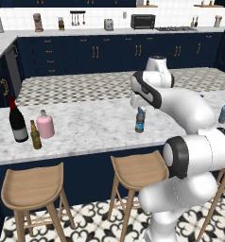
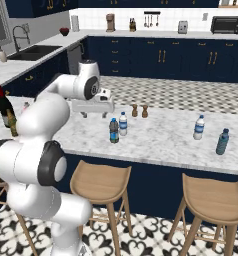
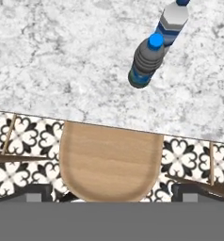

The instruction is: Move the plastic bottles in the middle to the plastics group, and the glass bottles in the middle to the glass group.

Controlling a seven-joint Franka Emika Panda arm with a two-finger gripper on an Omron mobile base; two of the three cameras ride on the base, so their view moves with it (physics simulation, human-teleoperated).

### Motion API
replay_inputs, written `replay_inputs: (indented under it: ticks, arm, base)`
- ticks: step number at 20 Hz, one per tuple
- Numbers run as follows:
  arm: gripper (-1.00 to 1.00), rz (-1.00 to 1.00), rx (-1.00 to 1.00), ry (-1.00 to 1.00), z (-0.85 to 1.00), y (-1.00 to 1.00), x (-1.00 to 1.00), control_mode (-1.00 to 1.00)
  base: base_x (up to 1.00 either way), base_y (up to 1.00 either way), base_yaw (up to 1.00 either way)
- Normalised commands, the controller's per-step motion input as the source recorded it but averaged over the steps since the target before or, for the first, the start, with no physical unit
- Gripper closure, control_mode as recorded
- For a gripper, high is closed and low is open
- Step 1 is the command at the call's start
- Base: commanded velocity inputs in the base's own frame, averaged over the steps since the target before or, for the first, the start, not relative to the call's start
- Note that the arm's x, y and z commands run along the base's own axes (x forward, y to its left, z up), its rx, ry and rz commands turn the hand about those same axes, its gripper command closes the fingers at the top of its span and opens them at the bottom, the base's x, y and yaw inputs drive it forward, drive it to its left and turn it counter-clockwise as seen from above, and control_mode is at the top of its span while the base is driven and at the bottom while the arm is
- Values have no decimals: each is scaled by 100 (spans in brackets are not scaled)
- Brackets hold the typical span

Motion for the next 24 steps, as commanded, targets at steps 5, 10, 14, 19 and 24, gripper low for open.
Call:
replay_inputs:
  ticks: [5, 10, 14, 19, 24]
  arm:
    - [-100, -3, 1, -3, -48, -18, 40, -100]
    - [-100, 0, 0, -6, -23, -2, 52, -100]
    - [-100, 0, 0, -8, 0, 0, 39, -100]
    - [-100, 0, 0, -9, -1, -6, 20, -100]
    - [-100, -1, 0, -3, -18, -21, 33, -100]
  base:
    - [0, 0, 0]
    - [0, 0, 0]
    - [0, 0, 0]
    - [0, 0, 0]
    - [0, 0, 0]
